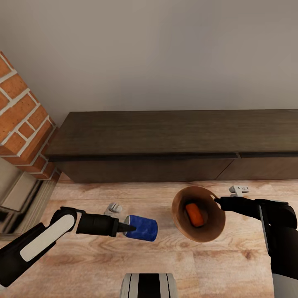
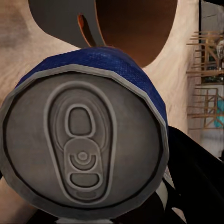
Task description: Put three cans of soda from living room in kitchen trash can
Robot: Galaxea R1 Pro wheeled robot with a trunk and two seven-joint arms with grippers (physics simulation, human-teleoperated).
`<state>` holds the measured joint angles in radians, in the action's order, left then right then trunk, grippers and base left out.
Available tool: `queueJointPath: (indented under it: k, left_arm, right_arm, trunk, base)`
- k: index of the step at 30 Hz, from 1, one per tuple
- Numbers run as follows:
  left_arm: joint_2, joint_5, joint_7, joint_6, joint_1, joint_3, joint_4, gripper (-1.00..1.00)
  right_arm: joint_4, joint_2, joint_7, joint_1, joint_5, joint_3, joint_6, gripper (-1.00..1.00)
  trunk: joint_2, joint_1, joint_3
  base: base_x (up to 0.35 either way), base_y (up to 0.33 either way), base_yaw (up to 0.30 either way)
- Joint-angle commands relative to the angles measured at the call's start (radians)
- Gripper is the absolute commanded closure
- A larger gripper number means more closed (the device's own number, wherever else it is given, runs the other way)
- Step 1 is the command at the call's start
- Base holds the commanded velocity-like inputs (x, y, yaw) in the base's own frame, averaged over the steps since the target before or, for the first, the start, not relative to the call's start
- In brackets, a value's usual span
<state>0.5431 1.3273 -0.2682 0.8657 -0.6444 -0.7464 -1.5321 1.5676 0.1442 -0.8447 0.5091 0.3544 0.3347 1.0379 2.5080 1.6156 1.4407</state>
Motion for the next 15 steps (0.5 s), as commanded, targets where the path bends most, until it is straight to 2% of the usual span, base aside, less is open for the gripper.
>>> queueJointPath:
  k: [1,2,5,7,8,10,11,13,15]
  left_arm:
    - [-0.001,-0.003,-0.012,0.005,0.000,0.010,-0.001,1.00]
    - [-0.008,-0.002,-0.023,0.022,0.000,0.027,-0.001,1.00]
    - [-0.063,-0.002,-0.052,0.090,0.000,0.082,-0.002,1.00]
    - [-0.114,-0.002,-0.069,0.131,0.000,0.115,-0.003,1.00]
    - [-0.121,-0.002,-0.071,0.134,0.000,0.118,-0.003,1.00]
    - [-0.157,-0.002,-0.075,0.144,0.000,0.124,-0.003,1.00]
    - [-0.184,-0.002,-0.076,0.149,0.000,0.126,-0.003,1.00]
    - [-0.210,-0.003,-0.076,0.155,0.000,0.127,-0.003,1.00]
    - [-0.252,-0.003,-0.077,0.161,-0.001,0.128,-0.002,1.00]
  right_arm:
    - [0.000,0.000,-0.001,0.000,-0.020,0.000,0.009,1.00]
    - [0.000,0.000,-0.001,0.000,-0.020,0.000,0.009,1.00]
    - [0.000,0.000,-0.001,0.000,-0.020,0.000,0.009,1.00]
    - [0.000,-0.003,-0.001,0.000,-0.021,0.000,0.009,1.00]
    - [0.000,-0.004,-0.001,0.000,-0.021,0.000,0.009,1.00]
    - [0.001,-0.006,-0.001,0.000,-0.021,0.000,0.009,1.00]
    - [0.001,-0.006,-0.001,0.000,-0.021,0.000,0.009,1.00]
    - [0.001,-0.005,-0.002,0.000,-0.022,0.000,0.009,1.00]
    - [0.002,-0.002,-0.028,0.001,-0.027,0.000,0.009,1.00]
  trunk:
    - [0.000,0.000,0.000]
    - [0.000,0.000,0.000]
    - [0.000,0.000,0.000]
    - [0.000,0.000,0.000]
    - [0.000,0.000,0.000]
    - [0.000,0.000,0.000]
    - [0.000,0.000,0.000]
    - [0.000,0.000,0.000]
    - [0.000,0.000,0.000]
  base:
    - [0.000,0.000,0.000]
    - [0.000,0.000,0.000]
    - [0.000,0.000,0.000]
    - [0.000,0.000,0.000]
    - [0.000,0.000,0.000]
    - [0.000,0.000,0.000]
    - [0.000,0.000,0.000]
    - [0.000,0.000,0.000]
    - [0.000,0.000,0.000]
